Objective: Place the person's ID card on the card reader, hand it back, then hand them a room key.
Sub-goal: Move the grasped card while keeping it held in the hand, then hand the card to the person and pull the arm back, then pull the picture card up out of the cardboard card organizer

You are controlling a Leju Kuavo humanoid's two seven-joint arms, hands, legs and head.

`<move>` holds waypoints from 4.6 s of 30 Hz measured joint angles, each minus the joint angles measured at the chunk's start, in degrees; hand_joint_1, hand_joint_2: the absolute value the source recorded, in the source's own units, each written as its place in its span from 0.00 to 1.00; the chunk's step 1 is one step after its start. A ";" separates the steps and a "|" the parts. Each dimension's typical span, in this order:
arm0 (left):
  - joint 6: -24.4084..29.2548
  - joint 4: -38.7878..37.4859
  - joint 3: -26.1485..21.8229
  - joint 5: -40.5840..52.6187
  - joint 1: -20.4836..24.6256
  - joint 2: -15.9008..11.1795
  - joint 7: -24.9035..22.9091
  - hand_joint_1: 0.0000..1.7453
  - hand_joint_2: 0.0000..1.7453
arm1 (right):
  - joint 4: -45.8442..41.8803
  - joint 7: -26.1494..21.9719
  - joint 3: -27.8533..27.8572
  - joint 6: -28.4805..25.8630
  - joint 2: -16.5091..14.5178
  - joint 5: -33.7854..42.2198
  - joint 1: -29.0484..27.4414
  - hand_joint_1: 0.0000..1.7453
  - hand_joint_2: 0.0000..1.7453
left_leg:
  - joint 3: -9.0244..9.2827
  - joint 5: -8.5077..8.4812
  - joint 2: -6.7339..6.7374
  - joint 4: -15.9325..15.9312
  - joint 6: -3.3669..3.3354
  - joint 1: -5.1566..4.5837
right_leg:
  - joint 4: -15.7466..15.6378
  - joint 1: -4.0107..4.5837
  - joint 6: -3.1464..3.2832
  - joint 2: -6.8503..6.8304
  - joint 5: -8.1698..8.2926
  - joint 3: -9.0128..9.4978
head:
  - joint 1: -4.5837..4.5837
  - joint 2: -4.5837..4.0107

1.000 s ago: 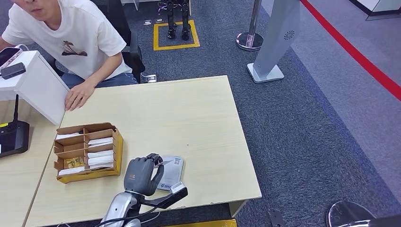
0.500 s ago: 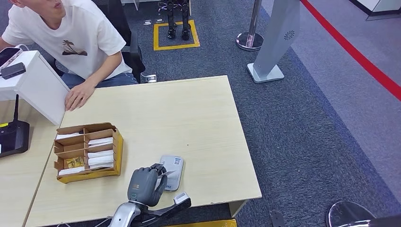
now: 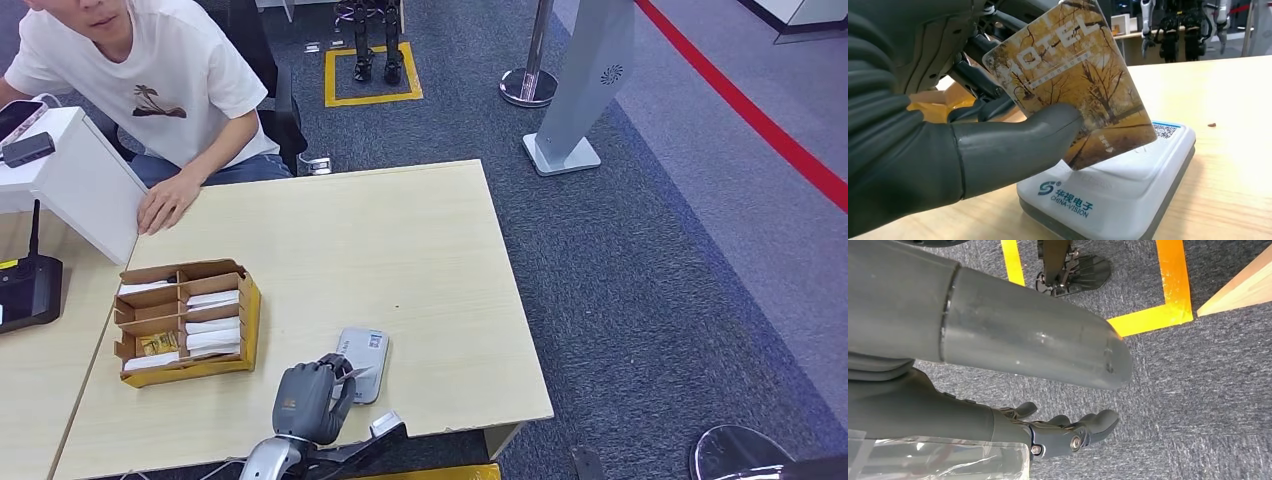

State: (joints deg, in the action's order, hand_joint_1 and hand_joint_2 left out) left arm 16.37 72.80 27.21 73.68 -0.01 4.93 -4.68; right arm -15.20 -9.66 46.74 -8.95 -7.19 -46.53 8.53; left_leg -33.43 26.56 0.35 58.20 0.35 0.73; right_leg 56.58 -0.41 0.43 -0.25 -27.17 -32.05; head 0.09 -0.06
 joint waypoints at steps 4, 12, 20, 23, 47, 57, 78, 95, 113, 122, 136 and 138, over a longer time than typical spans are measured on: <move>0.36 -0.02 0.00 -0.60 -0.21 0.05 -0.01 1.00 1.00 | -0.01 -0.09 0.02 -0.06 0.00 0.19 -0.15 0.00 0.00 | 0.00 0.00 0.00 0.00 0.00 0.00 | 0.00 0.00 0.00 0.00 0.00 0.00 | -0.01 0.01; 0.79 0.62 -0.15 -0.60 -0.28 -0.25 -0.45 1.00 1.00 | -0.01 -0.14 0.02 -0.06 0.00 0.19 -0.24 0.00 0.00 | 0.00 0.00 0.00 0.00 0.00 0.00 | 0.00 0.00 0.00 0.00 0.00 0.00 | 0.02 0.00; 1.42 7.94 -5.97 1.95 -0.68 -4.35 -2.36 1.00 1.00 | -0.01 -0.34 0.02 0.39 0.00 0.13 -0.44 0.00 0.00 | 0.00 -0.02 0.01 -0.02 0.02 0.06 | 0.02 0.02 0.02 0.01 0.00 -0.01 | 0.01 0.00; 1.22 11.20 -10.14 1.90 -0.08 -7.29 -2.78 1.00 1.00 | -0.01 -0.51 0.02 0.62 0.02 0.10 -0.49 0.00 0.00 | 0.00 -0.05 0.01 -0.02 0.06 0.09 | 0.03 0.03 0.04 0.02 0.00 -0.02 | 0.00 0.00; -3.85 12.89 -33.23 -0.94 6.58 -27.40 -1.84 1.00 1.00 | 0.05 -0.13 0.02 0.45 1.24 -0.63 -2.70 0.00 0.00 | -0.03 -0.07 0.03 -0.03 0.11 0.10 | 0.05 0.04 0.07 0.05 0.00 -0.09 | 0.01 -0.01; -5.41 12.51 -35.89 -1.87 6.99 -31.63 -0.67 1.00 1.00 | 0.10 -0.69 0.09 0.48 1.36 -0.27 -3.05 0.00 0.00 | -0.04 -0.07 0.03 -0.03 0.11 0.09 | 0.04 0.03 0.07 0.05 -0.01 -0.09 | 0.01 -0.01; -4.21 12.58 -35.98 -2.33 7.20 -32.08 0.01 0.00 0.00 | 0.12 -1.44 1.42 0.49 1.36 -0.12 -3.68 0.00 0.00 | -0.06 -0.05 0.14 -0.03 0.13 0.09 | 0.04 0.03 0.09 0.16 -0.01 -0.15 | 0.01 0.01; -3.87 15.41 -35.97 -4.25 5.41 -30.66 0.94 0.00 1.00 | 0.14 -1.79 2.46 0.36 1.36 0.07 -4.17 0.00 0.00 | -0.06 -0.04 0.14 -0.03 0.13 0.09 | 0.03 0.03 0.09 0.16 -0.01 -0.14 | 0.00 0.00; -6.78 31.59 -30.36 -3.63 -8.69 -25.53 0.53 0.00 1.00 | 0.12 -3.89 6.06 1.37 1.14 1.77 -4.69 0.00 0.00 | -0.09 0.02 0.15 -0.03 0.09 0.07 | 0.00 0.02 0.06 0.16 -0.03 -0.15 | 0.01 0.00; -7.15 35.57 -27.91 -4.56 -12.69 -23.59 0.30 0.00 1.00 | 0.12 -4.25 7.17 1.36 0.98 1.94 -4.57 0.00 0.00 | -0.08 0.03 0.14 -0.04 0.09 0.08 | 0.01 0.02 0.06 0.14 -0.03 -0.14 | 0.01 0.01; -15.15 34.65 -26.03 -6.87 -14.02 -23.71 -3.43 0.00 1.00 | 0.12 -3.12 7.62 1.33 0.99 -0.47 -3.69 0.00 0.00 | -0.08 0.05 0.12 -0.03 0.09 0.08 | 0.01 0.02 0.04 0.13 -0.05 -0.14 | 0.01 0.01; -16.45 33.65 -25.92 -7.08 -13.24 -24.56 -3.58 0.00 1.00 | 0.11 -2.85 7.62 1.34 1.00 -0.85 -3.39 0.00 0.00 | -0.08 0.05 0.12 -0.03 0.09 0.08 | 0.01 0.02 0.04 0.12 -0.05 -0.14 | 0.00 0.01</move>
State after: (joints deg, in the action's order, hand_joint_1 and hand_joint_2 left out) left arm -0.09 106.45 1.29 66.60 -13.25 -19.63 -8.26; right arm -15.09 -12.50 54.35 -7.61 -6.19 -47.37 5.15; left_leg -33.51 26.61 0.47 58.17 0.44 0.81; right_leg 56.59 -0.39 0.47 -0.12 -27.22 -32.19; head 0.09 -0.05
